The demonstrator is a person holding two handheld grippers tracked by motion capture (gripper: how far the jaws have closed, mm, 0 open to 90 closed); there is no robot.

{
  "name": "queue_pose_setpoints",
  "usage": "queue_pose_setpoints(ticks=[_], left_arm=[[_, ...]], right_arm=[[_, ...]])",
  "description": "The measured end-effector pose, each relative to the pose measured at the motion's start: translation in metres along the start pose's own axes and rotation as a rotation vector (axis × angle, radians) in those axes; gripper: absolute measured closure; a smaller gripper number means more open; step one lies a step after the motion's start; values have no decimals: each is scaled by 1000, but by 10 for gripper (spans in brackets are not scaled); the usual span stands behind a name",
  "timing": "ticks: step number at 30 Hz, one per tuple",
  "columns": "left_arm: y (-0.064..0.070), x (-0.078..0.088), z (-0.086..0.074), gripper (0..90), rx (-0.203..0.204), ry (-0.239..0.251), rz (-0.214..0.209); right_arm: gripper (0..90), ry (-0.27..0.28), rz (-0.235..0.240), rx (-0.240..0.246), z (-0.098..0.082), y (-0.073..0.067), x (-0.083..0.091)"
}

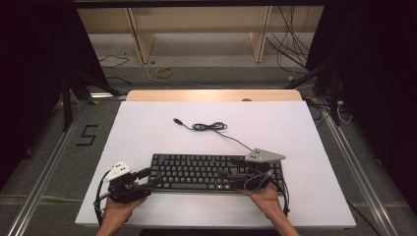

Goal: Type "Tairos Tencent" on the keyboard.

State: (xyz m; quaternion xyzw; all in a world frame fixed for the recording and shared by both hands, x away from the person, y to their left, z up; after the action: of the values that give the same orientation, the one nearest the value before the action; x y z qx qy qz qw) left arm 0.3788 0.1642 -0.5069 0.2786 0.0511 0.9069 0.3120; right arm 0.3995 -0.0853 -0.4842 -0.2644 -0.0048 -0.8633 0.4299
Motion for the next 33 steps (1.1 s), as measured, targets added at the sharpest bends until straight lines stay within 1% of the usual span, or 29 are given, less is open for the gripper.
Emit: queue_pose_setpoints(ticks=[2,3,4,6,7,11,12,15,16,17,18,19,23,25,26,27,31,33], left_arm=[[-3,1,-1,467,3,-6,6],[-3,1,-1,489,3,-6,6],[-4,1,-1,510,1,-11,11],[-6,1,-3,556,6,-18,16],[-8,0,-4,582,5,-30,28],[-10,0,-6,661,4,-43,30],[-11,0,-6,688,3,-47,37],[-13,-1,-8,736,2,-63,46],[-13,-1,-8,751,2,-63,46],[-13,-1,-8,751,2,-65,47],[-14,-1,-8,781,2,-68,46],[-14,-1,-8,798,2,-68,46],[-15,-3,-10,839,-4,-82,52],[-15,-3,-10,847,-4,-86,54],[-16,-3,-11,872,-3,-89,55],[-16,-4,-11,881,-1,-91,56],[-17,-5,-12,889,-7,-102,55],[-17,-6,-13,890,-10,-115,59]], right_arm=[[361,-6,9,0,2,-1,-5],[361,-6,9,0,2,-1,-5],[388,-20,7,3,3,-1,-11],[414,-33,12,9,4,-2,-16],[429,-39,14,10,4,-3,-19],[489,-56,19,21,6,-6,-28],[507,-59,21,21,6,-7,-31],[562,-70,28,25,7,-9,-37],[562,-70,28,25,7,-9,-37],[580,-71,31,26,7,-10,-39],[620,-75,32,33,8,-11,-43],[634,-76,34,34,9,-12,-45],[709,-81,33,30,12,-13,-52],[726,-83,33,29,12,-14,-54],[761,-88,30,32,13,-14,-58],[775,-91,30,30,13,-14,-60],[833,-103,32,27,14,-16,-68],[862,-108,32,28,15,-18,-72]])
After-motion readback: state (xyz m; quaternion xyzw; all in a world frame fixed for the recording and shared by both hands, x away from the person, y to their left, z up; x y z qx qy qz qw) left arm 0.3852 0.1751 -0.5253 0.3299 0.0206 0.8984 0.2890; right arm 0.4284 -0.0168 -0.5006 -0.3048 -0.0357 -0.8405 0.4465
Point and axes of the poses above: each handheld gripper's, and its own axes: x roughly backward along the jaws, z roughly out of its top, y roughly to its right, the point moved 10 cm from there along -x, roughly forward along the jaws, and after that the axes turned 1 degree about -y, right-handed, at the moved point
